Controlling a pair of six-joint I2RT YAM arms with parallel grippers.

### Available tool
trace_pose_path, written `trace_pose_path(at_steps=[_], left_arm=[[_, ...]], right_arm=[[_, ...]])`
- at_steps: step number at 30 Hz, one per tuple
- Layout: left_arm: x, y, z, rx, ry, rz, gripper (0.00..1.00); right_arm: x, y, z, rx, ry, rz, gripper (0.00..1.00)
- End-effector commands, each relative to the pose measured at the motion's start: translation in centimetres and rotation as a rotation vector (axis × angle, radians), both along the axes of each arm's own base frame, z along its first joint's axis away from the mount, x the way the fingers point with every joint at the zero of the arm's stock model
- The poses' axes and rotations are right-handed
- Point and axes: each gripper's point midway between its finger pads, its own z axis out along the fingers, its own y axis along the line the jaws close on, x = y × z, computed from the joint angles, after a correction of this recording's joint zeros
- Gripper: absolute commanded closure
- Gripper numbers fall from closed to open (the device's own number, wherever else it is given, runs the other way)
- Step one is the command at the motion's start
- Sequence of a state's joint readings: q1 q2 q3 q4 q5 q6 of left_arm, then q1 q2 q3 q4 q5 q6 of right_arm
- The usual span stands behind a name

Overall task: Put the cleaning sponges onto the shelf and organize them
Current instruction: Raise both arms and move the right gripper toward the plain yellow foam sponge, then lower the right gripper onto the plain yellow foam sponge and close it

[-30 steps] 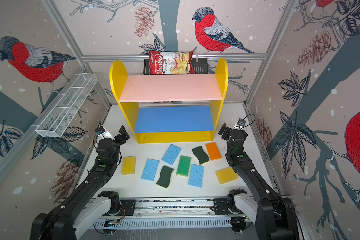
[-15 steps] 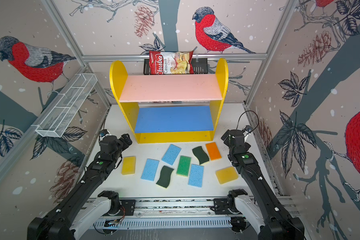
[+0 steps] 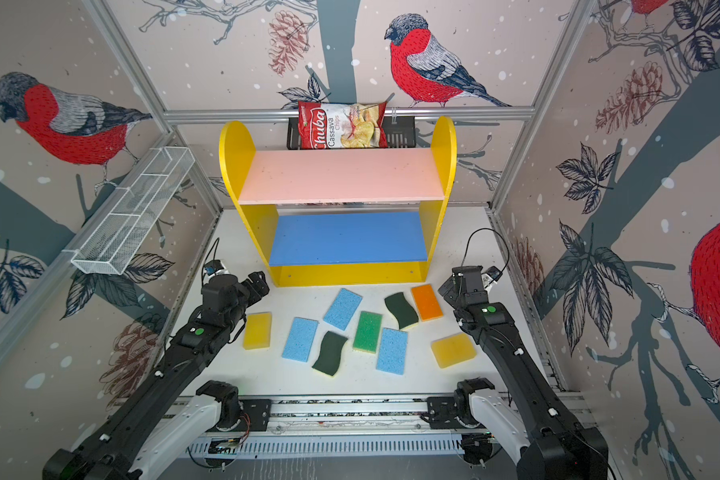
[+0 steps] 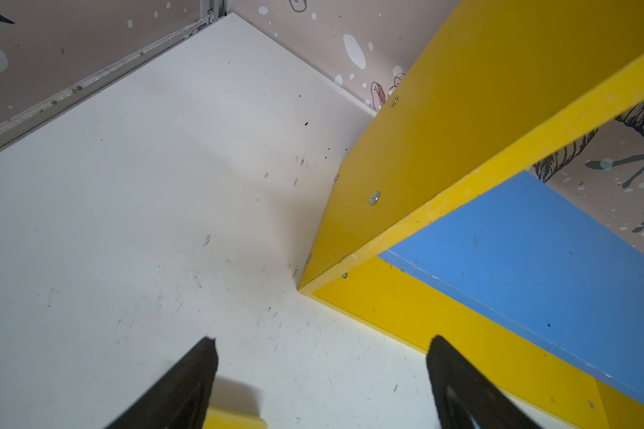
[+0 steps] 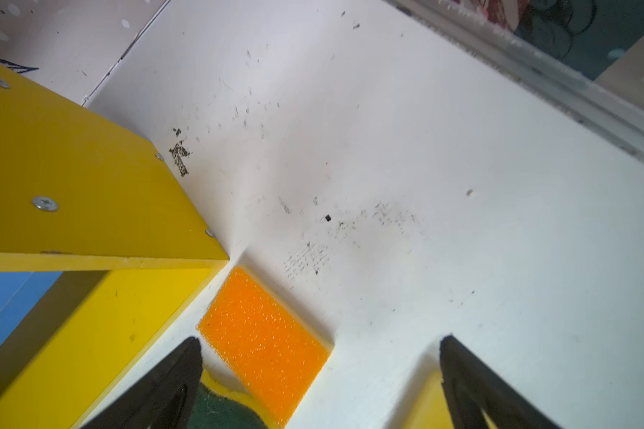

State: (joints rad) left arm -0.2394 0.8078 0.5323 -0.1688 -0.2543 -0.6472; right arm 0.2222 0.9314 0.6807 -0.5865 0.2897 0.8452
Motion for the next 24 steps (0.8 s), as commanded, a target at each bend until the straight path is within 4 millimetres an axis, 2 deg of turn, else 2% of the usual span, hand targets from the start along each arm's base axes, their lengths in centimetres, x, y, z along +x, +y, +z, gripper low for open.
trace_pose_path(at_steps=[1, 11, 20, 24], left_arm=[[0.0, -0.5, 0.0, -0.02, -0.003, -0.021, 0.11], [-0.2, -1.6, -0.5, -0.046, 0.026, -0.075, 0.11], [-0.4, -1.5, -0.3, -0.025, 0.02, -0.084, 0.09], [-0.1, -2.0, -0.6, -0.036, 0.034, -0.109, 0.09]], right_arm=[[-1.5, 1.4, -0.8, 0.079, 0.066, -0.025, 0.01], [-5.0, 2.3, -2.2, 0.212, 0.179, -0.163, 0.0], [-7.3, 4.3, -5.3, 0.226, 0.282, -0.137, 0.01], [-8.4, 4.8, -5.6, 0.227, 0.314, -0.15, 0.0]])
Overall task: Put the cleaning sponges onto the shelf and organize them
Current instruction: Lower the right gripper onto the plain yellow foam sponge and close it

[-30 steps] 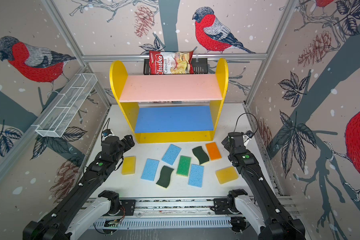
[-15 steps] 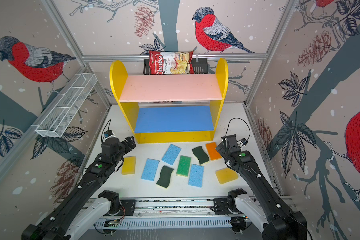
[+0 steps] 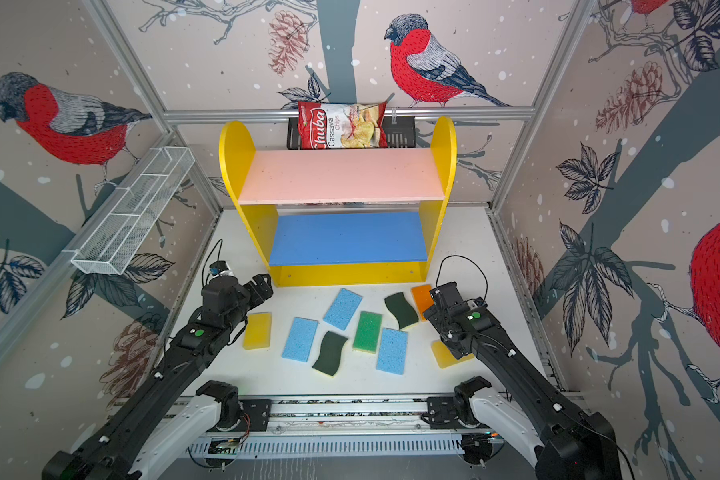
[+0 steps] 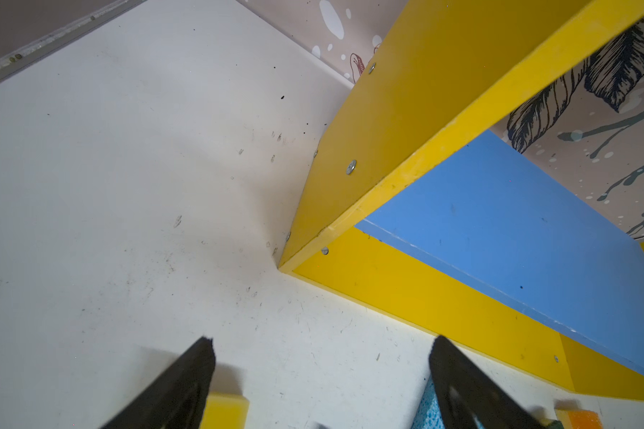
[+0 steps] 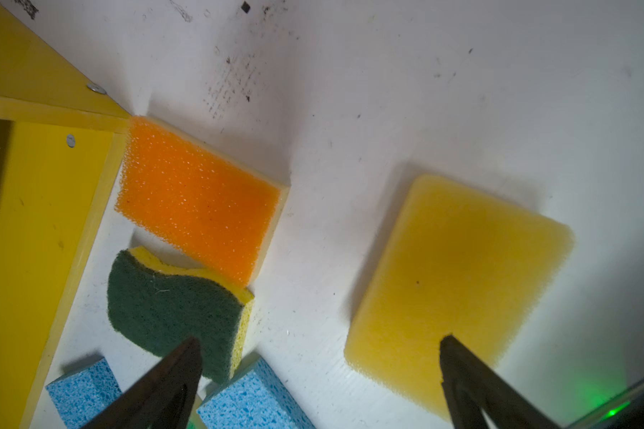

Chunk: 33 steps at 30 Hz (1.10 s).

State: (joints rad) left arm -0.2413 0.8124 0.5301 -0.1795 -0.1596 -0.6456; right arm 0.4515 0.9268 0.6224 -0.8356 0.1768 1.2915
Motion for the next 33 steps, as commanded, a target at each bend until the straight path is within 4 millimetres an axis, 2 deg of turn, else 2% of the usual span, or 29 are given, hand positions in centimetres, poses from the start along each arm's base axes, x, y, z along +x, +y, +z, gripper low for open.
trace_pose_path(at_steps=[1, 7, 14, 20, 25, 33], left_arm=[[0.1, -0.4, -0.1, 0.006, 0.008, -0.029, 0.09], [-0.1, -0.4, 0.0, 0.006, 0.014, -0.029, 0.08], [-0.4, -0.2, 0.8, 0.016, -0.007, -0.03, 0.07], [-0.5, 0.0, 0.6, 0.021, -0.013, -0.023, 0.07], [-0.2, -0.5, 0.5, 0.018, 0.002, -0.044, 0.06], [0.0, -1.3, -0.1, 0.003, 0.011, -0.088, 0.06]], right_arm=[[-1.3, -0.1, -0.2, -0.007, 0.044, -0.045, 0.01], [-2.8, 0.6, -1.6, 0.033, 0.126, -0.055, 0.01], [-4.1, 0.8, -2.2, 0.036, 0.213, -0.064, 0.0], [-5.2, 1.0, -2.5, 0.048, 0.247, -0.087, 0.01], [-5.7, 0.8, -3.3, 0.044, 0.262, -0.103, 0.0], [-4.9, -0.3, -4.5, -0.016, 0.245, -0.076, 0.01]])
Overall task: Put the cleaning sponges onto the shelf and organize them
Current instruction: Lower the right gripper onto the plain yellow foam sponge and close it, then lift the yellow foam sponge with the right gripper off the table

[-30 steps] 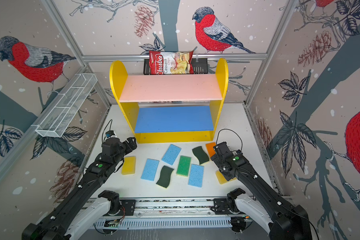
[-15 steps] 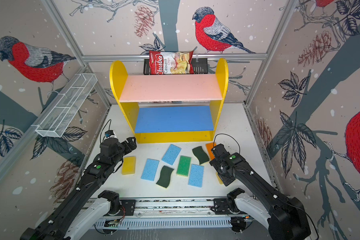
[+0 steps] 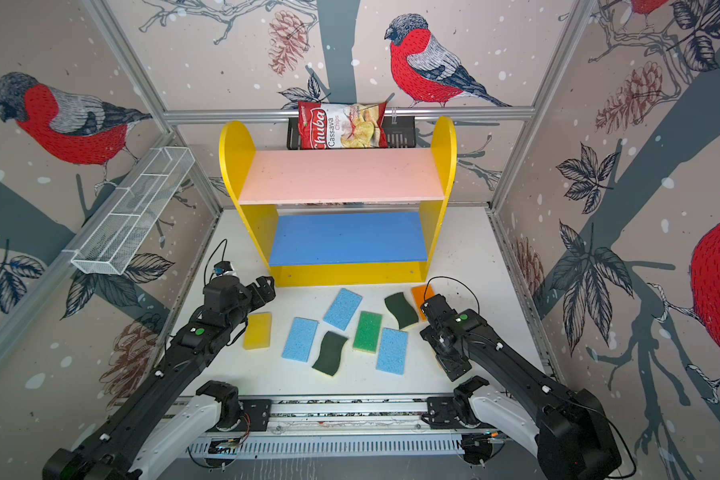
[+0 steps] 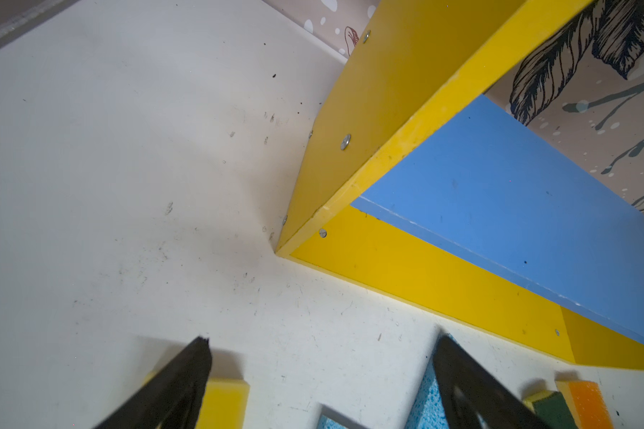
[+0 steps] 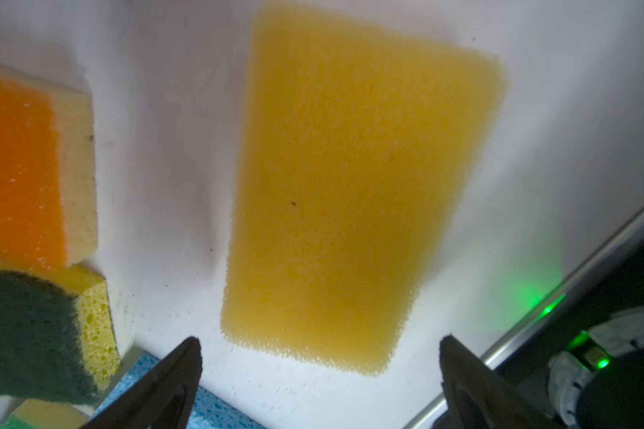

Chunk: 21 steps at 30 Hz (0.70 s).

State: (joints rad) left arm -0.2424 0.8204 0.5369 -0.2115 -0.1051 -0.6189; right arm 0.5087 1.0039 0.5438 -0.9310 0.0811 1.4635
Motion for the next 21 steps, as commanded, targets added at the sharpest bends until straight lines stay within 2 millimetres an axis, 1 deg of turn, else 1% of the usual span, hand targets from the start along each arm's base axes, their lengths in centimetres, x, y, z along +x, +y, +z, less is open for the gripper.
trace_pose_path(at_steps=[1, 10, 17, 21], left_arm=[[0.4, -0.5, 0.5, 0.001, -0.024, -0.028, 0.06], [0.9, -0.8, -0.3, -0.001, 0.005, -0.04, 0.06], [1.1, -1.2, -0.9, -0.006, 0.028, -0.058, 0.07], [1.0, -1.4, -0.9, -0.009, 0.032, -0.065, 0.07]], right_arm=[[0.6, -0.5, -0.3, -0.025, -0.02, 0.016, 0.0], [0.9, -2.2, -1.5, -0.043, -0.008, -0.014, 0.0], [0.3, -2.1, -2.9, -0.032, 0.011, 0.008, 0.0], [0.1, -2.4, -3.2, -0.064, 0.032, 0.055, 0.04]])
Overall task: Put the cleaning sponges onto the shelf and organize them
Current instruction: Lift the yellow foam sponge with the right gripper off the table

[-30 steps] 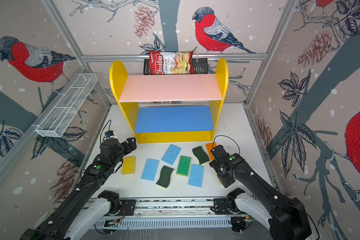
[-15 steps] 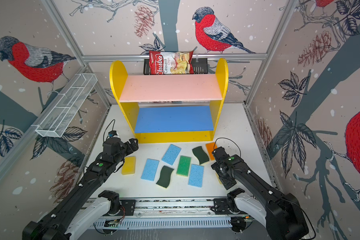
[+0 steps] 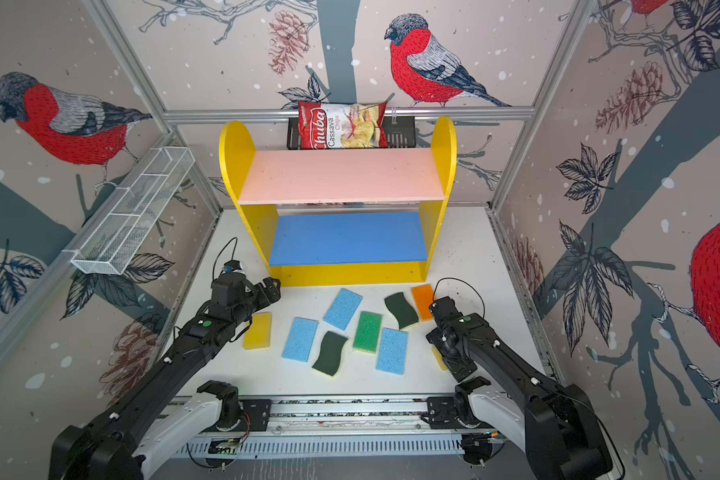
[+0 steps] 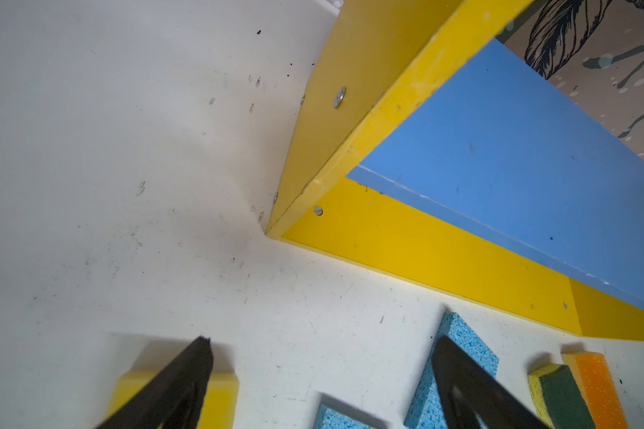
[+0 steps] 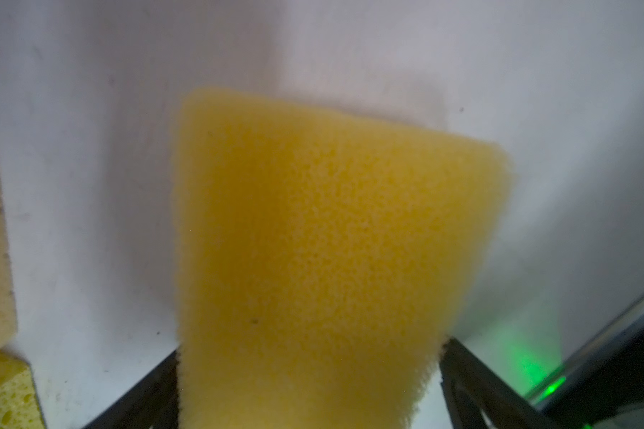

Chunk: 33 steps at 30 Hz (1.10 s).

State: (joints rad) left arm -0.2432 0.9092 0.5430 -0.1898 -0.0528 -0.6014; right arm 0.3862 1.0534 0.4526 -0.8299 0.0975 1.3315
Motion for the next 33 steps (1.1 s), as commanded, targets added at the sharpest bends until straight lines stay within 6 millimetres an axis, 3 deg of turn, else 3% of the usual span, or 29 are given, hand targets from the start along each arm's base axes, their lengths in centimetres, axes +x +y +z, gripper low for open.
trace_pose_path(at_steps=[1, 9, 24, 33], left_arm=[[0.4, -0.2, 1.0, -0.012, -0.035, -0.009, 0.07], [0.0, -0.2, 1.7, -0.017, -0.047, -0.012, 0.08], [-0.6, -0.3, 2.0, -0.025, -0.056, -0.021, 0.13], [-0.9, -0.4, 2.4, -0.035, -0.056, -0.031, 0.13]], right_arm=[[0.2, -0.1, -0.3, -0.026, -0.001, 0.065, 0.04], [0.2, 1.4, -0.6, -0.028, 0.011, 0.207, 0.06], [0.0, 1.6, -1.2, -0.108, 0.058, 0.389, 0.25], [-2.0, 3.0, -1.9, -0.058, 0.099, 0.448, 0.18]])
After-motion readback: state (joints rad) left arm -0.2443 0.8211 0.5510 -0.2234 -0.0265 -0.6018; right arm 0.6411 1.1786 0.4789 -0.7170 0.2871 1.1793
